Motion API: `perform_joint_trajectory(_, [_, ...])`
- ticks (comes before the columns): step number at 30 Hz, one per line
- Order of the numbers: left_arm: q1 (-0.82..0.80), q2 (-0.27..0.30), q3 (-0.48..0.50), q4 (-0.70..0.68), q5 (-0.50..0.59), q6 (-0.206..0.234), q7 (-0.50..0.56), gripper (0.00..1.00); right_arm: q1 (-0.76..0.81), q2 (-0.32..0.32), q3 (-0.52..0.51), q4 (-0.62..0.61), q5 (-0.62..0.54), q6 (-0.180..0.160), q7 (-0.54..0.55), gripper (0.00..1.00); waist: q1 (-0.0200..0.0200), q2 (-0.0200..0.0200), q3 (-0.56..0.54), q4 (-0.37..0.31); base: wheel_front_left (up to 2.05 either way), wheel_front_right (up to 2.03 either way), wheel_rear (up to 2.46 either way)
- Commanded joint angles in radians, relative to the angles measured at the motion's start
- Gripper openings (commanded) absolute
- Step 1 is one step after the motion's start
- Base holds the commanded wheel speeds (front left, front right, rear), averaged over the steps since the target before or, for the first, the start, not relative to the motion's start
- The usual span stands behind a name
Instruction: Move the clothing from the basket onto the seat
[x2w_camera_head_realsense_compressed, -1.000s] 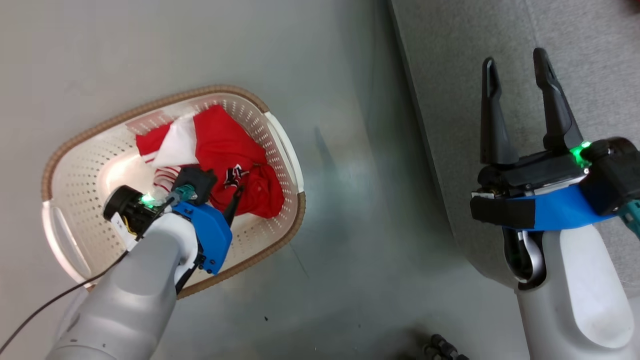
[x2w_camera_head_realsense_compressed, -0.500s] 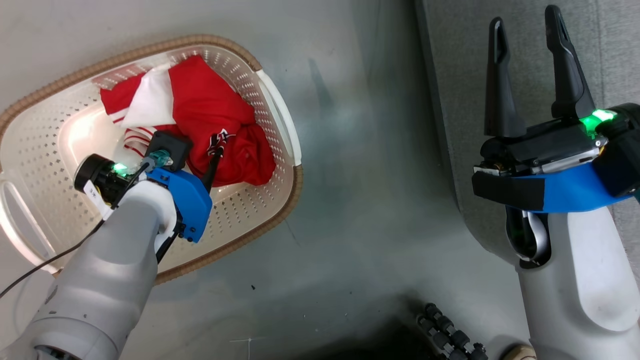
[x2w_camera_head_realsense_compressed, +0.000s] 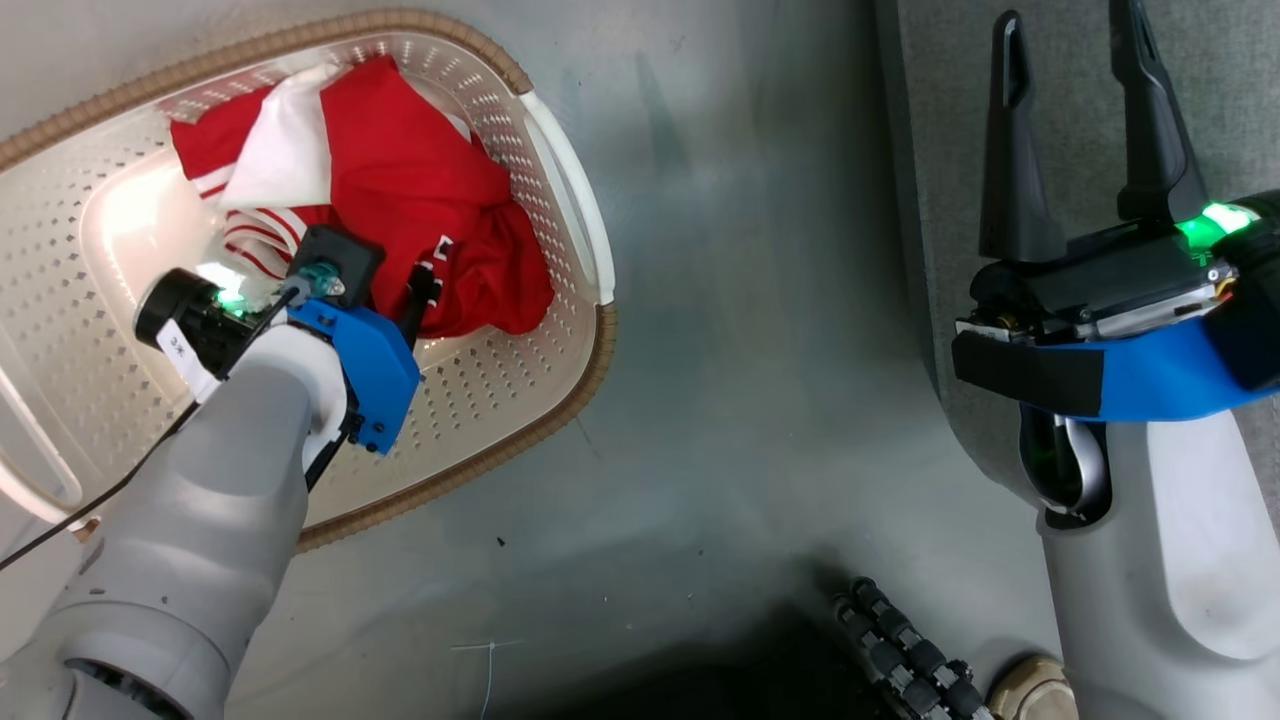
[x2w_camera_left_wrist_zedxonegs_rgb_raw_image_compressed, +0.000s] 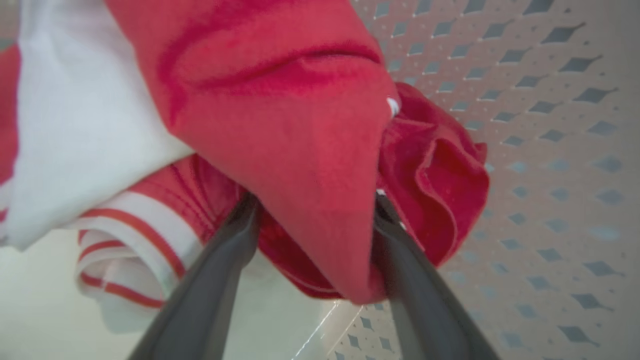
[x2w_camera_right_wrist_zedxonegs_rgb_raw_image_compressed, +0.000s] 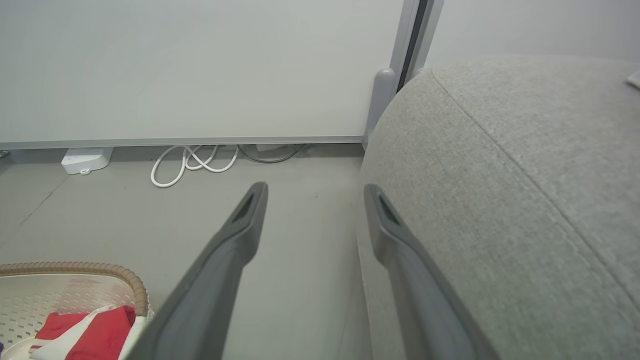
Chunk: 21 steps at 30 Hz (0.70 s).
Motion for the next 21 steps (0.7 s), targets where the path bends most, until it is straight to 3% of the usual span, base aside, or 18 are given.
perform_joint_trajectory(1, [-0.016,0.002,-0.003,0.005,0.001,0.0,0.0,1.0,-0.021,0.003,-0.003,-0.005,-0.005,0.0,-0.001,1.0,0.0,0.0,0.012,0.001,0.0,0.0,0.0])
perform_joint_trajectory(2, [-0.018,0.001,-0.006,0.006,-0.001,0.0,-0.001,1.0,-0.021,0.003,-0.003,-0.006,-0.006,0.0,-0.001,1.0,0.0,0.0,0.014,0.002,0.0,0.0,0.0])
perform_joint_trajectory(3, [-0.021,0.0,-0.009,0.006,-0.002,0.0,-0.001,0.85,-0.02,0.002,-0.004,-0.006,-0.006,0.0,-0.001,1.0,0.0,0.0,0.016,0.003,0.0,0.0,0.0])
perform_joint_trajectory(4, [-0.024,-0.002,-0.012,0.007,-0.003,0.0,-0.001,0.41,-0.019,0.002,-0.004,-0.006,-0.007,0.0,-0.001,1.0,0.0,0.0,0.018,0.004,0.0,0.0,0.0])
perform_joint_trajectory(5, [-0.025,-0.003,-0.015,0.008,-0.004,0.0,-0.002,0.11,-0.019,0.002,-0.004,-0.005,-0.006,0.0,-0.001,1.0,0.0,0.0,0.019,0.005,0.0,0.0,0.0])
perform_joint_trajectory(6, [-0.026,-0.005,-0.019,0.008,-0.006,0.0,-0.003,0.0,-0.02,0.002,-0.004,-0.005,-0.006,0.0,-0.001,1.0,0.0,0.0,0.02,0.006,0.0,0.0,0.0])
perform_joint_trajectory(21, [-0.001,-0.037,-0.065,-0.015,-0.055,0.0,-0.037,0.0,-0.021,0.002,-0.009,0.02,-0.016,0.0,-0.001,1.0,0.0,0.0,-0.034,0.031,0.0,0.0,0.0])
